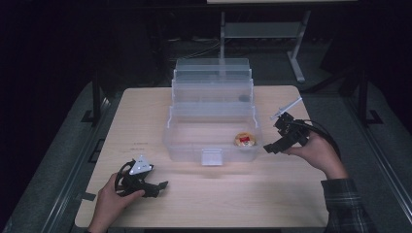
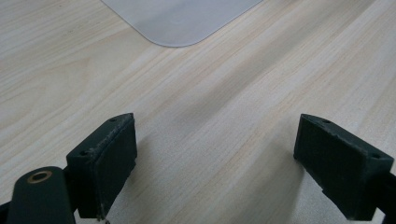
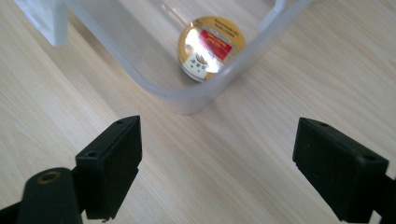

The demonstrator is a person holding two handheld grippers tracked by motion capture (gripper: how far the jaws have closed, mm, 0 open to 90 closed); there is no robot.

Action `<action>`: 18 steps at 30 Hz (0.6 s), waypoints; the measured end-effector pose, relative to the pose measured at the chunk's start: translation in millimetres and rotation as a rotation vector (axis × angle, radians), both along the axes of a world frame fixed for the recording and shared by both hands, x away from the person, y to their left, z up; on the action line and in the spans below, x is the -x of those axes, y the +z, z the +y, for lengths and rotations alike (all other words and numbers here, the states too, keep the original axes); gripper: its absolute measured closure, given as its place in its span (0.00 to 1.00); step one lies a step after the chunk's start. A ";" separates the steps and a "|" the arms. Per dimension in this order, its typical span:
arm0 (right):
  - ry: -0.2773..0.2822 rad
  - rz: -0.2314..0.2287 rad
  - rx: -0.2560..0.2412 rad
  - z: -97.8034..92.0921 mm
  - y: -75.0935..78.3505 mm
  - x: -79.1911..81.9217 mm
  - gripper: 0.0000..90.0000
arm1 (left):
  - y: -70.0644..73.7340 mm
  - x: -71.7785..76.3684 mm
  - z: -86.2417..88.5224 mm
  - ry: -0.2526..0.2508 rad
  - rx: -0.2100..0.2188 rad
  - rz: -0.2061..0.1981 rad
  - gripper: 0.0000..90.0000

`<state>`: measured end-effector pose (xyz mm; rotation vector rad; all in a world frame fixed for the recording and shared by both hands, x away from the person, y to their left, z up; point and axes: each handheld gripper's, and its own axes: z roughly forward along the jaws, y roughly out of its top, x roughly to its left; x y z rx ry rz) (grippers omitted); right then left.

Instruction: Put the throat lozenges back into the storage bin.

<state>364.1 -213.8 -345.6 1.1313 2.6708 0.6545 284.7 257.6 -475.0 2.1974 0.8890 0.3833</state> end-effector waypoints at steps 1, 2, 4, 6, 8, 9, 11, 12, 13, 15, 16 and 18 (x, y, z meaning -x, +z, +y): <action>-0.007 0.001 -0.001 -2.1 -1.3 1.4 0.17 | 0.0 0.0 -0.1 0.001 0.001 0.000 0.14; -0.005 -0.001 -0.004 -4.3 -3.0 2.6 0.17 | 0.0 0.0 -0.1 0.001 0.001 0.000 0.14; -0.010 -0.006 -0.005 -8.3 -6.8 6.0 0.16 | -0.1 0.1 -0.2 0.002 0.003 0.001 0.14; -0.010 -0.007 -0.008 -11.4 -9.6 8.4 0.16 | -0.1 0.1 -0.1 0.001 0.002 0.001 0.14; -0.019 -0.008 -0.012 -15.3 -11.8 11.0 0.16 | 0.0 0.1 -0.1 0.001 0.001 0.001 0.14; -0.019 -0.008 -0.012 -17.3 -13.1 12.1 0.15 | -0.1 0.1 -0.1 0.001 0.002 0.001 0.14; -0.025 -0.009 -0.012 -20.7 -15.6 14.6 0.15 | 0.0 0.1 0.0 0.000 0.001 0.001 0.14; -0.025 -0.010 -0.013 -22.1 -17.0 16.0 0.15 | -0.1 0.1 -0.1 0.001 0.002 0.001 0.14; -0.029 -0.012 -0.013 -23.3 -18.4 17.9 0.15 | -0.1 0.1 -0.1 0.001 0.001 0.001 0.14; -0.035 -0.008 -0.021 -26.4 -21.8 21.3 0.15 | 0.0 0.1 -0.1 0.001 0.001 0.001 0.14; -0.038 -0.015 -0.021 -27.8 -23.8 23.1 0.15 | 0.0 0.1 0.0 0.000 0.001 0.001 0.14; -0.041 -0.020 -0.029 -30.8 -28.2 26.3 0.15 | 0.0 0.0 0.0 0.001 0.000 0.000 0.14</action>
